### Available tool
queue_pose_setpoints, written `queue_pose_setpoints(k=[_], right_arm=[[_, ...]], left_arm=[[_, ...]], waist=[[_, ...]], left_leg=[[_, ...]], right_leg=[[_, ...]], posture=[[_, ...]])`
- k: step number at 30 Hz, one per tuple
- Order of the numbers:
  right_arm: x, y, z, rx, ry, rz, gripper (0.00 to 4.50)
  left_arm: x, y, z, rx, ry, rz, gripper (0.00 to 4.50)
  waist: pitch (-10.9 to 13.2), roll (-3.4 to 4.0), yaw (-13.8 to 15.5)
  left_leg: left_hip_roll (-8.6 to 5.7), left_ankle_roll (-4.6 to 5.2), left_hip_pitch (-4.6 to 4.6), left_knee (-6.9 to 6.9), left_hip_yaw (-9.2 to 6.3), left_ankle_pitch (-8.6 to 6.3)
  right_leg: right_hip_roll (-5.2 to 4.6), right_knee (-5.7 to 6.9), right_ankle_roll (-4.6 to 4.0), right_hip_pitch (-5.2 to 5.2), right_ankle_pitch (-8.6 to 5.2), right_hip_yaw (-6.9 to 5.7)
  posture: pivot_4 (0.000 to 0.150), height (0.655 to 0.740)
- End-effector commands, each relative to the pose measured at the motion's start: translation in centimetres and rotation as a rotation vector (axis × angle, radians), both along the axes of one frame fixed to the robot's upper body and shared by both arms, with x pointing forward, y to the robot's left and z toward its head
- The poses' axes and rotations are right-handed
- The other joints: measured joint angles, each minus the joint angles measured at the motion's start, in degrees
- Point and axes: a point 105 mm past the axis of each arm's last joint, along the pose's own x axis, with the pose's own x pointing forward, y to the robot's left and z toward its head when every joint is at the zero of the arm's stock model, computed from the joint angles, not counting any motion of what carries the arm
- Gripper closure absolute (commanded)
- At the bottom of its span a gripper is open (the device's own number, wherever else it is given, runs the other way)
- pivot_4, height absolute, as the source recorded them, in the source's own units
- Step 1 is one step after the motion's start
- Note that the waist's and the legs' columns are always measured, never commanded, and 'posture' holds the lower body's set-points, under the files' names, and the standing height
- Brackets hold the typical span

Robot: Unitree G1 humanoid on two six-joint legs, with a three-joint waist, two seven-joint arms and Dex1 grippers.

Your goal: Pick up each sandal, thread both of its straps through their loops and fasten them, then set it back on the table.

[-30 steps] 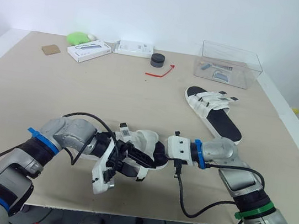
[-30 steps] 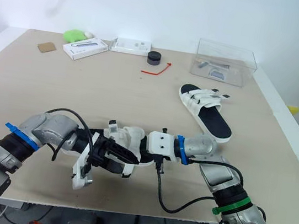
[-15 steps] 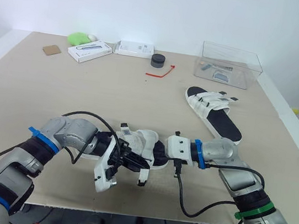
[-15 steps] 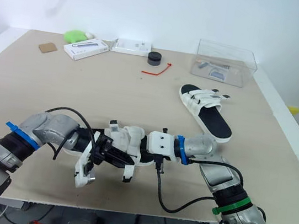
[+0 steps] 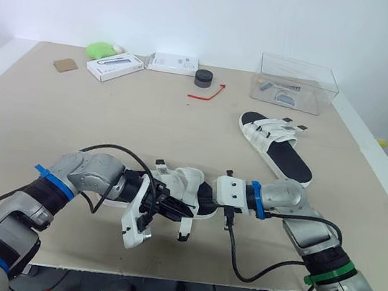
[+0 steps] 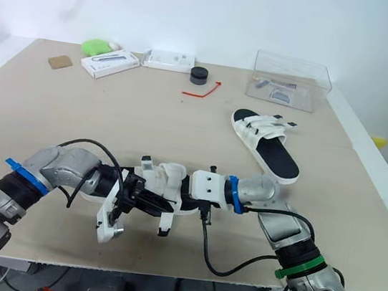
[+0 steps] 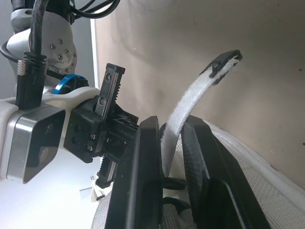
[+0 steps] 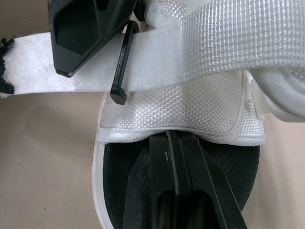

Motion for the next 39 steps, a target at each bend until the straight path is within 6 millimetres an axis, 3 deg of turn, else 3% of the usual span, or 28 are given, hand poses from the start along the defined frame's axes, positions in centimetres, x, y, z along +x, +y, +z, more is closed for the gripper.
queue_pose_setpoints(k=[1, 7, 8, 10, 22, 39], right_arm=[[-0.1, -1.4, -2.7, -0.099, 0.072, -0.044, 4.50], [-0.1, -1.2, -2.8, -0.097, 0.073, -0.041, 4.50], [-0.1, -1.2, -2.8, -0.097, 0.072, -0.040, 4.50], [-0.1, -1.2, -2.9, -0.098, 0.072, -0.041, 4.50], [-0.2, -1.3, -2.9, -0.097, 0.074, -0.044, 4.50], [0.1, -1.1, -2.7, -0.093, 0.069, -0.049, 4.50]], left_arm=[[0.2, 0.4, 0.9, -0.036, -0.003, 0.023, 4.33], [0.1, 0.7, 0.9, -0.025, 0.009, 0.028, 4.33], [0.0, 0.7, 0.8, -0.018, 0.007, 0.021, 3.34], [-0.3, 0.8, 0.5, 0.013, -0.013, -0.001, 2.54], [-1.7, 2.6, 0.0, 0.088, -0.052, -0.009, 2.54], [-1.0, -1.0, -0.3, 0.079, -0.065, -0.036, 2.54]], waist=[[0.00, 0.00, -0.02], [0.00, 0.00, -0.08], [0.00, 0.00, -0.08], [0.00, 0.00, -0.06], [0.00, 0.00, -0.03], [-0.01, -0.02, 0.01]], left_leg=[[0.01, 0.00, -0.01, 0.00, 0.01, 0.00], [0.05, 0.00, -0.01, -0.04, 0.01, 0.00], [0.06, 0.00, -0.01, -0.05, 0.02, 0.00], [0.06, 0.00, -0.01, -0.06, 0.01, 0.00], [0.06, 0.00, -0.02, -0.07, 0.03, 0.00], [0.02, 0.00, 0.01, -0.04, 0.07, 0.00]], right_leg=[[0.00, 0.00, 0.00, -0.01, 0.00, 0.00], [0.04, 0.00, -0.04, -0.04, -0.02, 0.00], [0.05, 0.00, -0.05, -0.05, -0.03, 0.00], [0.06, 0.00, -0.07, -0.05, -0.04, -0.02], [0.00, -0.01, -0.08, -0.04, -0.04, -0.02], [-0.03, -0.04, -0.04, 0.01, 0.00, 0.00]], posture=[[0.150, 0.7400], [0.150, 0.7400], [0.150, 0.7400], [0.150, 0.7400], [0.150, 0.7400], [0.150, 0.7400]])
